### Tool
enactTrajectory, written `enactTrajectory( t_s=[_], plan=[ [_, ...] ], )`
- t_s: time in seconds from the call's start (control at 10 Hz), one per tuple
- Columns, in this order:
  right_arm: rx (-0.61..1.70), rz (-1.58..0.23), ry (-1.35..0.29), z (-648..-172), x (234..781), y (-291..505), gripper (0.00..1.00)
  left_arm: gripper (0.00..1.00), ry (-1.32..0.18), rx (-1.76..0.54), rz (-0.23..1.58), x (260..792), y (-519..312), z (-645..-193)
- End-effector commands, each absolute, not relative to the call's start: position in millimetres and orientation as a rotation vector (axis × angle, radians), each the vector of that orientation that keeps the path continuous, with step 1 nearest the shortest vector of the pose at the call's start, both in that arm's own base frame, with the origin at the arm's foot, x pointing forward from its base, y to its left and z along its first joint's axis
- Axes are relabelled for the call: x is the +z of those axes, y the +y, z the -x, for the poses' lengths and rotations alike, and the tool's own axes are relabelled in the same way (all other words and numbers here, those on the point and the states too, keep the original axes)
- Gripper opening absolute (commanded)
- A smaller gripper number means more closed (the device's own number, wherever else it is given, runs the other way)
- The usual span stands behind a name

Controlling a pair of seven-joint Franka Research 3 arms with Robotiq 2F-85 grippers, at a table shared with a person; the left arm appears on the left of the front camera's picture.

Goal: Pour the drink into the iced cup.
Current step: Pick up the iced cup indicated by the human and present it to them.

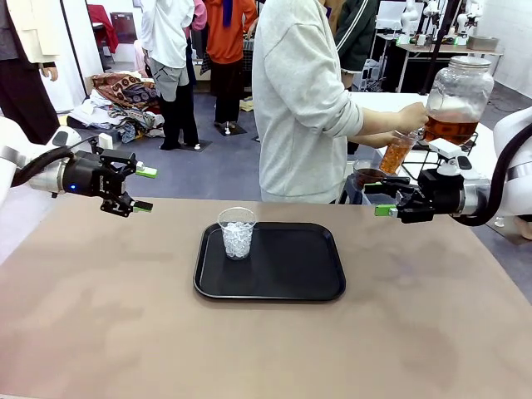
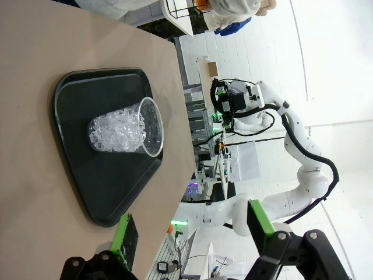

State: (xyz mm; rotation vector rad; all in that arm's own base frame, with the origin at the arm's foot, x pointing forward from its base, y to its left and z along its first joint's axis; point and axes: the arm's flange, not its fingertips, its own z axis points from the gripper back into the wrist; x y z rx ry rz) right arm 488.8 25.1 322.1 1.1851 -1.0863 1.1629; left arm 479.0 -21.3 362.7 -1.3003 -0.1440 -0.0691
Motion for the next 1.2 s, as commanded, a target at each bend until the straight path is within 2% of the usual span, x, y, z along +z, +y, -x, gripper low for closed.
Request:
enactTrajectory(
  t_s=[0.0,1.1],
  plan=[
    [1.169,-1.183,-1.086,-490.0,325.1,26.5,1.0,1.0,-0.161,-0.073,1.311,362.6,-22.0,-478.1],
    [1.169,-1.183,-1.086,-490.0,325.1,26.5,1.0,1.0,-0.161,-0.073,1.311,362.6,-22.0,-478.1]
  ],
)
